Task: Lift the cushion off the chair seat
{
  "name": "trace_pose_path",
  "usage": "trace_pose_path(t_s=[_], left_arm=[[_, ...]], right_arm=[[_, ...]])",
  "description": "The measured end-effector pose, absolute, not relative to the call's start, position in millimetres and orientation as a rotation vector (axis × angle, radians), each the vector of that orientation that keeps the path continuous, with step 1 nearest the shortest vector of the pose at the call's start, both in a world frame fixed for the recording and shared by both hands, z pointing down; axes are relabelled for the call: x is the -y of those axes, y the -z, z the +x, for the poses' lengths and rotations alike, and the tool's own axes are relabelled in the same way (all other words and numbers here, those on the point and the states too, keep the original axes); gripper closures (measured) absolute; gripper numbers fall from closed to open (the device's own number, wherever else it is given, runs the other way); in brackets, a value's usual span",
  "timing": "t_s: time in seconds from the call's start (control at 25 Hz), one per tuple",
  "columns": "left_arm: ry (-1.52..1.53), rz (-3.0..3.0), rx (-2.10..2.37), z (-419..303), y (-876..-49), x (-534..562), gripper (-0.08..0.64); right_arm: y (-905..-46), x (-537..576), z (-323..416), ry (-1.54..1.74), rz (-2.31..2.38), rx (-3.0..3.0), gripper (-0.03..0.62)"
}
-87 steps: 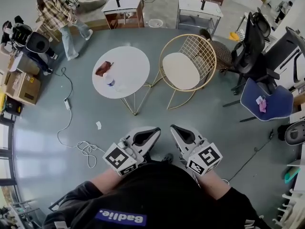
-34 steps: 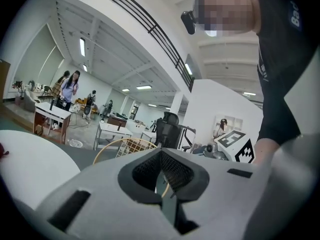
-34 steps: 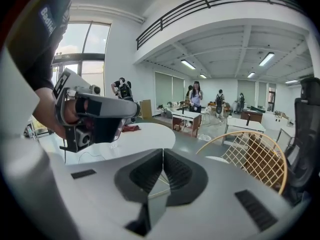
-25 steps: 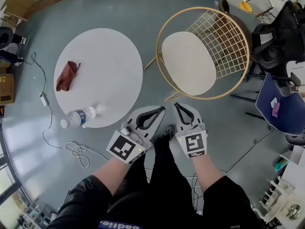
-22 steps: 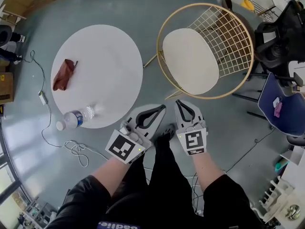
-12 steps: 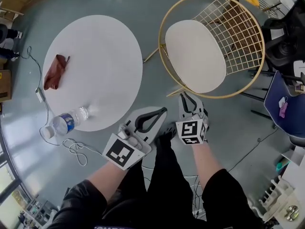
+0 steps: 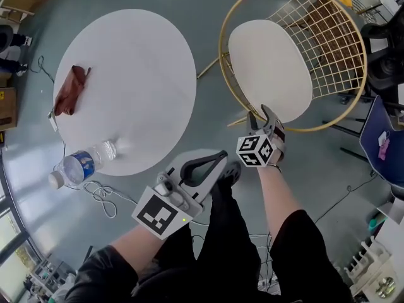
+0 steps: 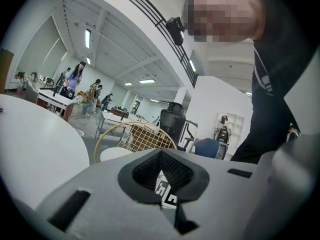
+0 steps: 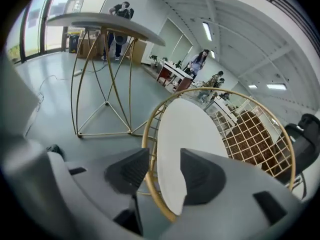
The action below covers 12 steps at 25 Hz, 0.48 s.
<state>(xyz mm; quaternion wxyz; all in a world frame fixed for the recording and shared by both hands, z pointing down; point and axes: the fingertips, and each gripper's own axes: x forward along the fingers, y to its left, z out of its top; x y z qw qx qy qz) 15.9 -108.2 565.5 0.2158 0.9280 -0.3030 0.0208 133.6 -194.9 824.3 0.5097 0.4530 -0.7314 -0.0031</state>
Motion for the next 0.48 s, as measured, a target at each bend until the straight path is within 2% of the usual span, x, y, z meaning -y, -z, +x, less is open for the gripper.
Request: trace_pose_path(t_s=[0.48], left_arm=[[-0.054,2.590,0.817,9.0,-566.2,105.2,0.546]], right_arm=[[-863.5,227.3,154.4,0.224,1.030,1.544,0.379]])
